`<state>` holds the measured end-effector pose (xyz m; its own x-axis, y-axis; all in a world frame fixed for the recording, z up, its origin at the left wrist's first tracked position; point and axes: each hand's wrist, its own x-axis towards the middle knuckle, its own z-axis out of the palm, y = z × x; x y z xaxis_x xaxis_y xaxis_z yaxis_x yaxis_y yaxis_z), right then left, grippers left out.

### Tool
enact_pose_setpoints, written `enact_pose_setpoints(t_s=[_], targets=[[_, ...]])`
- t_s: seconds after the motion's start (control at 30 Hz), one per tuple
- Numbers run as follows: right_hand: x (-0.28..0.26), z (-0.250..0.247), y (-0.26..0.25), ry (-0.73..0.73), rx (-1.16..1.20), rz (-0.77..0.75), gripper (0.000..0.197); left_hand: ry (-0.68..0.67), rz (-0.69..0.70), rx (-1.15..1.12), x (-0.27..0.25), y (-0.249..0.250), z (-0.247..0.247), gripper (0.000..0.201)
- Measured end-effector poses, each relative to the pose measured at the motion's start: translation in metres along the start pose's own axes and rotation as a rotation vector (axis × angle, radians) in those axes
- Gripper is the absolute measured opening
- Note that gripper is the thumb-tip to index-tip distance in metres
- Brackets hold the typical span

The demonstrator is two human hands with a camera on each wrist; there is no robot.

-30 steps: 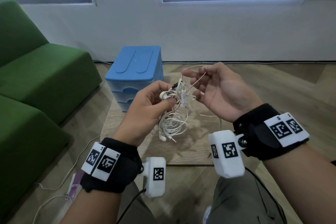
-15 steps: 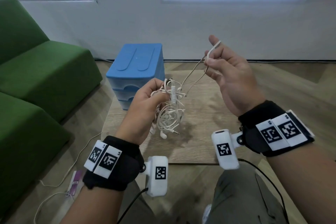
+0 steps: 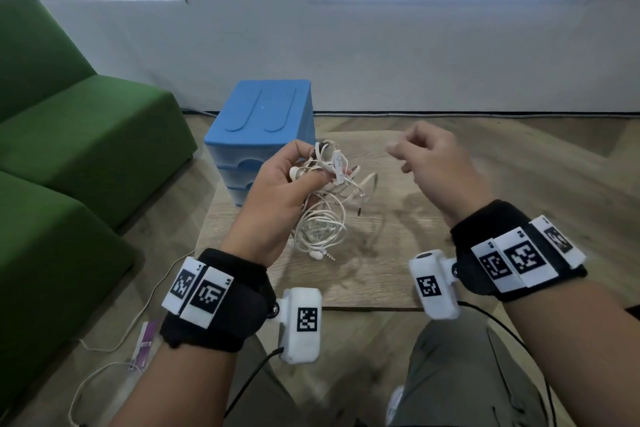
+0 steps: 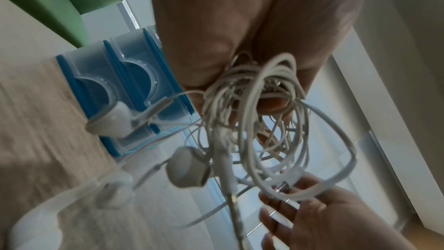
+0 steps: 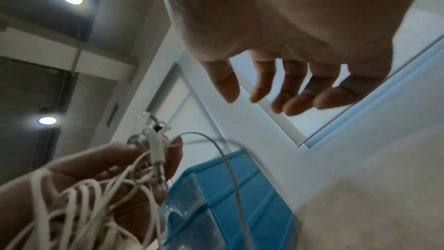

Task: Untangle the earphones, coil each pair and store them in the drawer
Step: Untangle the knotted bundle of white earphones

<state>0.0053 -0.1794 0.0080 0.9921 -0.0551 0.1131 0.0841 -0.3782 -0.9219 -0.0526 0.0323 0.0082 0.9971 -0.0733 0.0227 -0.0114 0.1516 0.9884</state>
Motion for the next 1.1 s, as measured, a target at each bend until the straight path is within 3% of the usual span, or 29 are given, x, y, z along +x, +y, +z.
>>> enact_pose_setpoints(t_s=[0.03,0.1,0.2,0.3,0.4,0.57,0.67,0.9,1.1], targets=[[-0.001,-0.001,-0.003,0.006,0.018,-0.079,0.017,-0.005,-0.002,0.010,0.001,0.000,0.000,0.010],[-0.003,-0.003,-0.015,-0.144,0.016,-0.224,0.002,-0.017,-0.001,0.023,0.002,0.001,0.001,0.011],[-0.006,0.000,-0.025,-0.479,-0.090,-0.335,0.015,-0.042,0.012,0.038,0.003,0.001,0.002,0.012],[-0.006,0.002,-0.022,-0.556,-0.136,-0.422,0.009,-0.046,0.014,0.064,0.003,0.000,0.002,0.015],[-0.003,0.001,-0.017,-0.441,-0.130,-0.377,0.001,-0.040,-0.009,0.095,0.002,-0.001,-0.003,0.011],[0.012,-0.005,-0.009,0.034,-0.111,-0.251,0.014,-0.084,-0.043,0.114,0.000,-0.001,-0.007,0.014],[0.020,-0.010,-0.004,0.202,-0.013,-0.173,0.016,-0.078,-0.056,0.131,-0.001,0.001,-0.007,0.014],[0.027,-0.017,0.003,0.335,0.152,-0.067,0.018,-0.063,-0.070,0.114,-0.003,0.002,-0.012,0.019],[0.020,-0.010,0.011,0.144,0.140,-0.047,0.014,-0.007,-0.082,0.047,-0.002,0.006,-0.016,0.022]])
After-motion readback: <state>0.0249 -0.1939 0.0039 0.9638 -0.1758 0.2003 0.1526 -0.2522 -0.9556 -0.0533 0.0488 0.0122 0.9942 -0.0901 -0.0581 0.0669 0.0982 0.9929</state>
